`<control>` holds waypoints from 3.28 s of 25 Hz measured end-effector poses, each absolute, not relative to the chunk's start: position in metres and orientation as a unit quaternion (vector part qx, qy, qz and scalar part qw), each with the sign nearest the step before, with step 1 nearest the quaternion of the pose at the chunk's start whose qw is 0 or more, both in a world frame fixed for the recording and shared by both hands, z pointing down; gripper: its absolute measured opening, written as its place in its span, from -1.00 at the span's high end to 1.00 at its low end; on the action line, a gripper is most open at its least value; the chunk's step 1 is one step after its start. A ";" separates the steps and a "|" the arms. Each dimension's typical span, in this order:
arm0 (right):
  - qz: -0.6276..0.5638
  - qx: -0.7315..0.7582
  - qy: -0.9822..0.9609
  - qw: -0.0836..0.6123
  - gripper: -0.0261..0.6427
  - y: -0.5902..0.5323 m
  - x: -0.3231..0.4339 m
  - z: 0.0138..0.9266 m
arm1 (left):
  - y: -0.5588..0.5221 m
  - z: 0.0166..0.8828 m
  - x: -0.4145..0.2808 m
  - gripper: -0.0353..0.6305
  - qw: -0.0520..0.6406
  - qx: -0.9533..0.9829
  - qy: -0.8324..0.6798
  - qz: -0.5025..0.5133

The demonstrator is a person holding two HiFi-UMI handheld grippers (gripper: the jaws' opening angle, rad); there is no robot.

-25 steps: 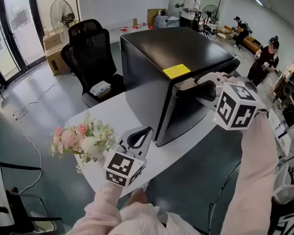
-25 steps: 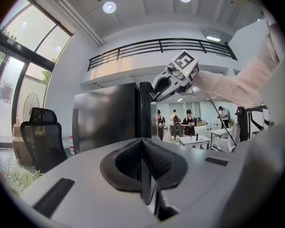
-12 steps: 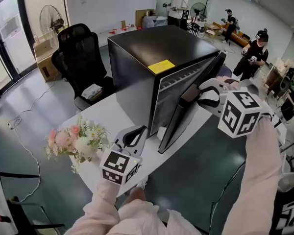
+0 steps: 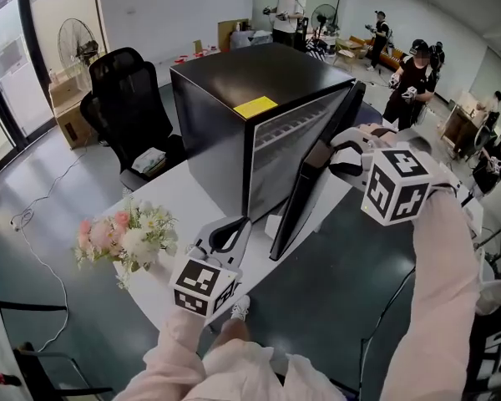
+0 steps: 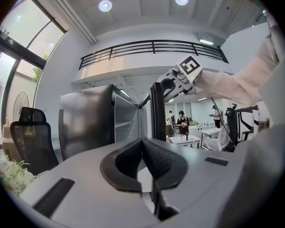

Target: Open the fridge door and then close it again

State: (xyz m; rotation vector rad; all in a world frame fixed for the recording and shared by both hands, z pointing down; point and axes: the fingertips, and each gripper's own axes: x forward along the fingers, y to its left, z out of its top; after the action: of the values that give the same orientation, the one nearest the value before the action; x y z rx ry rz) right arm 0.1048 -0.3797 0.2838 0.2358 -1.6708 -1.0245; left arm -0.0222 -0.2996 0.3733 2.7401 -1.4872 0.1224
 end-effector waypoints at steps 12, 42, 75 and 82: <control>-0.425 0.122 -0.694 0.568 0.53 -0.364 0.143 0.283 | -0.280 0.368 0.004 0.86 0.004 0.889 -0.457 0.040; -0.409 0.135 -0.645 0.631 0.50 -0.347 0.243 0.286 | -0.282 0.373 0.080 0.86 -0.008 0.922 -0.383 0.058; -0.453 0.067 -0.654 0.602 0.47 -0.361 0.351 0.289 | -0.378 0.367 0.202 0.86 0.009 0.936 -0.351 0.017; -0.463 0.063 -0.662 0.586 0.47 -0.369 0.372 0.288 | -0.389 0.368 0.246 0.86 0.012 0.949 -0.316 0.019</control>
State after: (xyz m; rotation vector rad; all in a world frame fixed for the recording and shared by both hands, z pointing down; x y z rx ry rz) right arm 0.3721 -0.3688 0.2880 0.1459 -1.5433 -1.0803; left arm 0.2459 -0.3887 0.3683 2.9578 -0.9852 0.0589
